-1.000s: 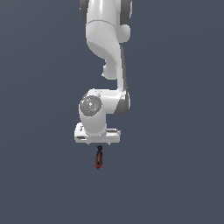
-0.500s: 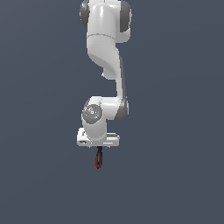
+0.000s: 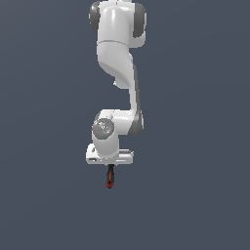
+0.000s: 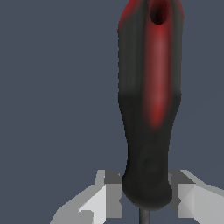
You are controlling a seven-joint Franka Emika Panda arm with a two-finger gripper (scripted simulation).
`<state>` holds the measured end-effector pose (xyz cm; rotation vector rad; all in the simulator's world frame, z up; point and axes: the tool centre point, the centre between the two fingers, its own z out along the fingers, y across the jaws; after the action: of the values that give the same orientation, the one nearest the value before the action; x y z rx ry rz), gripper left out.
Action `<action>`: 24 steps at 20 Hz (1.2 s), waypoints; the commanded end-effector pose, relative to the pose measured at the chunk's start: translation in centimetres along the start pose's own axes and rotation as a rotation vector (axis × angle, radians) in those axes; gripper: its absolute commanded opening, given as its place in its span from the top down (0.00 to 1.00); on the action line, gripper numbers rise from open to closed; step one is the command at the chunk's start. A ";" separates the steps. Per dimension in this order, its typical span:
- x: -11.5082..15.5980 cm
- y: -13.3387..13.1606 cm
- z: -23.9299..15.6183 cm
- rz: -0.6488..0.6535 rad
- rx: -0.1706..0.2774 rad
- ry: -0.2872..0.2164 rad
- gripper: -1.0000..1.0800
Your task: Pick up the object and move it to a goal position.
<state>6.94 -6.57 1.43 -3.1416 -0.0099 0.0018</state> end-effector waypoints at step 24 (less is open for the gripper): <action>0.1 -3.0 -11.5 0.000 0.000 0.001 1.00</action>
<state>6.96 -3.98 11.17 -3.1416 -0.0096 0.0038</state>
